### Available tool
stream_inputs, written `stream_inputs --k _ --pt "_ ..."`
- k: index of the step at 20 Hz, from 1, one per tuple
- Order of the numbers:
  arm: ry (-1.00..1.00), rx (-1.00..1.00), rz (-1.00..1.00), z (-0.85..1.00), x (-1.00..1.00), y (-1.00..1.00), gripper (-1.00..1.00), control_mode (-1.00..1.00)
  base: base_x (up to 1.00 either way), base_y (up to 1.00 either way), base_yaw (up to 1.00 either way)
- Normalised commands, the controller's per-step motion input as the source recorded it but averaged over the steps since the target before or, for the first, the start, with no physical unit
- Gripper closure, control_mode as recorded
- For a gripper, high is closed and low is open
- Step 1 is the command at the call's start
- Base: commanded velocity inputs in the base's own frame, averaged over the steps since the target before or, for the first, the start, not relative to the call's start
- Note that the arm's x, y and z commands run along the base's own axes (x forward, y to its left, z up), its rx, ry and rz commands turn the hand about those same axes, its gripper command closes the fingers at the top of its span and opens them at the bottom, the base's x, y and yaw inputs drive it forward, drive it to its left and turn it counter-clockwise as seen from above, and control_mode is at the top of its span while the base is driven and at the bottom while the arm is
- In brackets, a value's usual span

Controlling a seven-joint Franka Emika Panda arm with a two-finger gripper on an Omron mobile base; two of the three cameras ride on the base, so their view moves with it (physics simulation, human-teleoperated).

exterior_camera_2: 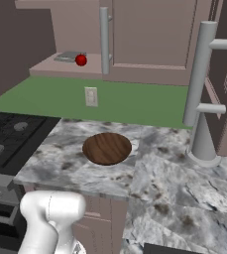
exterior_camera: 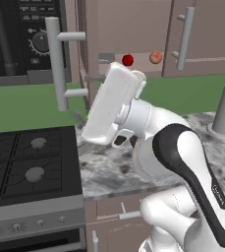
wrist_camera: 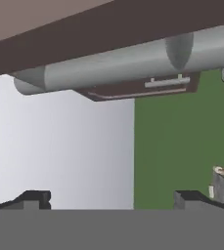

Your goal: Open the cabinet. Pick the peach and apple from the cabinet and place them into the bowl. Then close the cabinet.

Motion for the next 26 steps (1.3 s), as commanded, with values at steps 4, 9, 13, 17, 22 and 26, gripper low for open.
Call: stream_inputs --k 4,9,13,17,22,26 --pt "-0.26 -0.09 0.0 0.49 -1.0 -1.0 -1.0 -1.0 0.0 0.0 0.0" --pt "-0.3 -0.28 0.12 0.04 -0.92 -1.0 -1.0 -1.0 0.0 0.0 0.0" --pt "-0.53 -0.37 0.2 0.19 -0.83 -1.0 -1.0 -1.0 0.0 0.0 0.0" --pt "-0.57 -0.48 0.23 0.08 -0.65 -1.0 -1.0 -1.0 0.0 0.0 0.0" --pt "-0.67 -0.55 0.14 -0.24 -0.63 -1.0 -1.0 -1.0 0.0 0.0 0.0" --pt "-0.57 -0.54 0.08 -0.78 -0.25 -1.0 -1.0 -1.0 0.0 0.0 0.0"
